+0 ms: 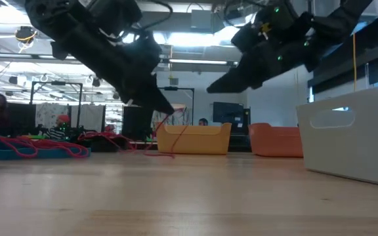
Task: Sort rubber bands into baskets
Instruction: Put the red rubber band into the orange bin
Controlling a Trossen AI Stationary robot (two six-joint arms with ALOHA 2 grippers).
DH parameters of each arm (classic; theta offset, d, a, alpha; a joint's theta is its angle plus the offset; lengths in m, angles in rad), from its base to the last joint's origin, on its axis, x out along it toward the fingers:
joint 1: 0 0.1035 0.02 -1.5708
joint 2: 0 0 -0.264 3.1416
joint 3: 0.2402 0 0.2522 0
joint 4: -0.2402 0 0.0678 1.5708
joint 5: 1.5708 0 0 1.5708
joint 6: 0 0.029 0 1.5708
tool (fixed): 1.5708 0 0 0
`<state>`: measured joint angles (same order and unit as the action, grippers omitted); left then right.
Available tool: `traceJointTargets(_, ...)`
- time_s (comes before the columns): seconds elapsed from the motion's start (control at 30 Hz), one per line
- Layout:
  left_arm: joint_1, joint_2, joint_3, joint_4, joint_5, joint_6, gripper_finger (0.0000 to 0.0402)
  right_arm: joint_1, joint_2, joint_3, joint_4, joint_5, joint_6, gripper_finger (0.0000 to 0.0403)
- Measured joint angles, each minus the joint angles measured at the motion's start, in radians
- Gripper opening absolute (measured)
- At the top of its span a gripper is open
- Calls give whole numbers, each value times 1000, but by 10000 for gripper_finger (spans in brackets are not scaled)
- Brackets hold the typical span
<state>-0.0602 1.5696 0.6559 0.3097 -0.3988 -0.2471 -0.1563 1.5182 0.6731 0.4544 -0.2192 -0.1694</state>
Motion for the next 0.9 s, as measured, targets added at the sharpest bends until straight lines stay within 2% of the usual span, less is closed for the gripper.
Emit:
traceJointTargets(0.17,-24,0,0,85,-1,44,1,0,73,0,57,-3,1,239)
traceJointTargets(0.37,-47,0,0,182,0,79,2,0,124,0,137,-71,9,235)
traceJointTargets(0.47,-49,0,0,211,-1,80,1,0,137,0,170,-141,10,220)
traceJointTargets(0.57,-49,0,0,242,-1,93,2,9,158,0,208,-158,26,198)
traceJointTargets(0.7,-49,0,0,288,-1,98,2,35,191,0,304,-137,32,175)
traceJointTargets(0.9,-53,0,0,288,-1,98,3,67,203,9,379,18,32,163)
